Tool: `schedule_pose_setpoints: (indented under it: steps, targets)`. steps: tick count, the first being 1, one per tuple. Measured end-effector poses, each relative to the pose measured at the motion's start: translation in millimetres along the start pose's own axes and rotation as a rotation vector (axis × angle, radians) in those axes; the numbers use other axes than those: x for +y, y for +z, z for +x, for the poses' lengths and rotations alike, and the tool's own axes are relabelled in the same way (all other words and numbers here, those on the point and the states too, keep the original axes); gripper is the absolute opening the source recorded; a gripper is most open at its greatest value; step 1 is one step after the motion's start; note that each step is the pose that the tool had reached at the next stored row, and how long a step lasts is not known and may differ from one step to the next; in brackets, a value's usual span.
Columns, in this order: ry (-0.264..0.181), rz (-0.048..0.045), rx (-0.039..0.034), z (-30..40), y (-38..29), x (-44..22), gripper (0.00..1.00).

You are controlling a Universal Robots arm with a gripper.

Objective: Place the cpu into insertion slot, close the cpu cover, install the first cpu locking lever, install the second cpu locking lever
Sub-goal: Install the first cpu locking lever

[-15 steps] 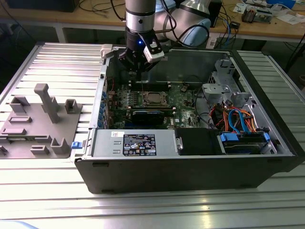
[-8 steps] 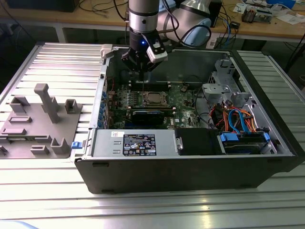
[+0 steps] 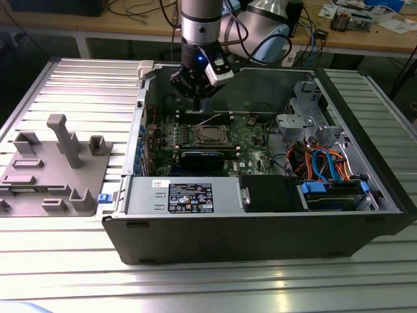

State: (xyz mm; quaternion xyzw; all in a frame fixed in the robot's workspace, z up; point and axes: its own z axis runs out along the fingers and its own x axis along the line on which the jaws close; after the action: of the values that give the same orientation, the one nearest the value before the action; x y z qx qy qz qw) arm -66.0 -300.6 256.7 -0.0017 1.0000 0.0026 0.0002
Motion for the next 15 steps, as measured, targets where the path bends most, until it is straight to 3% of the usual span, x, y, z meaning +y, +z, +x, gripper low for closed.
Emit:
schedule_pose_setpoints:
  steps: [9,15]
  targets:
    - [0.0,-0.0001,0.0003,-3.1,1.0,0.2,0.11]
    - [0.0,0.0004,0.0021,-4.3,10.6,0.1,0.11]
